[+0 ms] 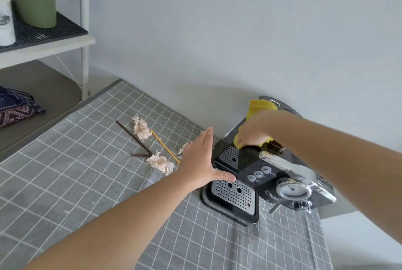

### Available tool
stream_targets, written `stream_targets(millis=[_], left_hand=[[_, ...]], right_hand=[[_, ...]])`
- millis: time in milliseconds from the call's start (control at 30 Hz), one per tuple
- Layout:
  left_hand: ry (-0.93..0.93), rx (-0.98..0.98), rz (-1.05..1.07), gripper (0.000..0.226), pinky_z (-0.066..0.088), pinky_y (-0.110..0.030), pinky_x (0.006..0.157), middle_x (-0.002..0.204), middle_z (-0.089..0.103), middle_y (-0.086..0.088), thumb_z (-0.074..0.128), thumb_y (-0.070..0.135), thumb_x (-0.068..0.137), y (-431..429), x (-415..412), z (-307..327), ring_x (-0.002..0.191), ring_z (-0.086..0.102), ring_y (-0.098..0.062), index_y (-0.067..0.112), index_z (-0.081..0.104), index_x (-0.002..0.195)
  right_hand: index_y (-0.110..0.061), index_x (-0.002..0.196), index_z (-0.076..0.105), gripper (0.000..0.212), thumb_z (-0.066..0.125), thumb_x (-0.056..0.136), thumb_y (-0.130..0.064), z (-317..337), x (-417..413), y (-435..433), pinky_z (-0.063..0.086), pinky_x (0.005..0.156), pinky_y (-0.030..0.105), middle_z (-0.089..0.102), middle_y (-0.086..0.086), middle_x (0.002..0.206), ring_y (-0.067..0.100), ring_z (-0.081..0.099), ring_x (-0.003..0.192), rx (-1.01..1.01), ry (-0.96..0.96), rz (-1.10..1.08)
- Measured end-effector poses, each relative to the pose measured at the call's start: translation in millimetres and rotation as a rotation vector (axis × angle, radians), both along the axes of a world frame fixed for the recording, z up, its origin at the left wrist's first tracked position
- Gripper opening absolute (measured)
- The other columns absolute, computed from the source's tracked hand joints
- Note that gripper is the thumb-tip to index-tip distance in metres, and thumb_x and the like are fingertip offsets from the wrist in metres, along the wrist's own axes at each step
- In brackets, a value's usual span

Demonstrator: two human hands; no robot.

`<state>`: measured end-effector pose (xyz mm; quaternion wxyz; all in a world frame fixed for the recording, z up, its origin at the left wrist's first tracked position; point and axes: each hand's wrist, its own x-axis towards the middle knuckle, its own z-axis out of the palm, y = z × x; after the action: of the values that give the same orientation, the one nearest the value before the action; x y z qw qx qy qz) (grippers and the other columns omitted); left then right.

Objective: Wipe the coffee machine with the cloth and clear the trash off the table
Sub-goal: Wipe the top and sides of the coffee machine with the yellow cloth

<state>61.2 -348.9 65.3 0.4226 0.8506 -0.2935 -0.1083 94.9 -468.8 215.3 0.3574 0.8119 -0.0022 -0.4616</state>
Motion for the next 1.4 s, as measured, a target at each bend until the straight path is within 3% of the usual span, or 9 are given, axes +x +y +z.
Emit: stream_targets(millis=[133,333,433,567,800,933,1033,1267,1400], left_hand=[[0.024,-0.002,0.004,0.133,0.013,-0.044,0.121,0.163,-0.001,0.0,0.071,0.07,0.059,2.5,-1.1,-3.5,0.15,0.006,-0.019,0.015,-0.005,0.153],[0.038,-0.026,-0.056,0.136,0.012,-0.041,0.119,0.163,-0.003,0.0,0.073,0.07,0.057,-5.9,10.9,-0.2,0.15,0.004,-0.018,0.015,-0.007,0.153],[0.037,-0.047,-0.083,0.137,0.011,-0.043,0.12,0.163,-0.003,0.0,0.072,0.071,0.056,-9.6,16.6,2.2,0.15,0.003,-0.019,0.016,-0.008,0.153],[0.015,-0.058,-0.117,0.135,0.009,-0.04,0.12,0.163,-0.004,0.002,0.072,0.07,0.059,-15.4,14.8,6.0,0.15,0.002,-0.017,0.017,-0.008,0.153],[0.0,-0.127,-0.156,0.13,0.016,-0.042,0.121,0.162,0.012,0.001,0.068,0.074,0.058,-31.9,6.4,13.9,0.147,0.016,-0.017,0.016,0.003,0.154],[0.049,-0.26,-0.111,0.103,0.017,-0.031,0.117,0.154,0.033,0.007,0.065,0.069,0.07,-43.4,-11.0,8.1,0.141,0.03,-0.012,0.022,0.02,0.151],[0.088,-0.327,-0.076,0.089,0.021,-0.039,0.119,0.151,0.038,0.014,0.055,0.073,0.076,-47.3,-19.8,-4.5,0.141,0.031,-0.007,0.029,0.027,0.148],[0.052,-0.364,-0.075,0.083,0.01,-0.024,0.112,0.152,0.037,0.013,0.049,0.068,0.078,-42.9,-24.0,-3.1,0.145,0.023,-0.005,0.028,0.033,0.148],[0.056,-0.355,-0.087,0.086,0.016,-0.032,0.117,0.153,0.035,0.015,0.036,0.074,0.078,-46.4,-26.0,-9.9,0.145,0.022,-0.004,0.027,0.03,0.149]], right_hand=[[-0.017,0.096,0.059,0.029,0.031,0.089,-0.018,10.3,44.9,-42.6,0.042,0.083,0.037,0.061,0.001,0.112,0.022,0.055,0.099,-0.169,-0.187,0.121],[-0.024,0.128,0.055,0.042,0.028,0.098,-0.033,-8.8,-21.2,6.6,0.045,0.09,0.035,0.064,0.002,0.121,0.026,0.059,0.108,0.043,0.229,0.072],[-0.025,0.127,0.058,0.046,0.034,0.092,-0.046,-2.7,-0.2,-5.2,0.042,0.099,0.038,0.065,0.0,0.123,0.023,0.059,0.112,0.028,0.201,0.062],[-0.02,0.114,0.061,0.039,0.03,0.091,-0.026,-1.2,52.9,-47.7,0.045,0.096,0.045,0.061,0.002,0.123,0.026,0.056,0.114,-0.172,0.011,0.202],[-0.025,0.135,0.048,0.039,0.032,0.099,-0.021,-17.3,-7.6,-30.1,0.041,0.101,0.049,0.05,-0.004,0.139,0.028,0.045,0.129,-0.06,0.218,0.452],[-0.028,0.125,0.055,0.039,0.036,0.093,-0.018,-1.2,23.5,-45.7,0.04,0.097,0.05,0.056,-0.006,0.131,0.026,0.048,0.123,-0.129,0.002,0.377],[-0.028,0.11,0.063,0.036,0.033,0.091,-0.024,-5.8,42.2,-55.5,0.04,0.093,0.045,0.06,-0.003,0.119,0.026,0.051,0.115,-0.128,-0.271,0.197],[-0.033,0.121,0.057,0.038,0.031,0.094,-0.026,-10.9,14.9,-48.0,0.035,0.098,0.05,0.06,-0.009,0.126,0.023,0.049,0.123,-0.077,0.0,0.285],[-0.027,0.109,0.063,0.035,0.036,0.089,-0.02,-1.3,53.5,-53.1,0.041,0.081,0.037,0.063,-0.003,0.117,0.024,0.056,0.109,-0.2,-0.263,0.09]])
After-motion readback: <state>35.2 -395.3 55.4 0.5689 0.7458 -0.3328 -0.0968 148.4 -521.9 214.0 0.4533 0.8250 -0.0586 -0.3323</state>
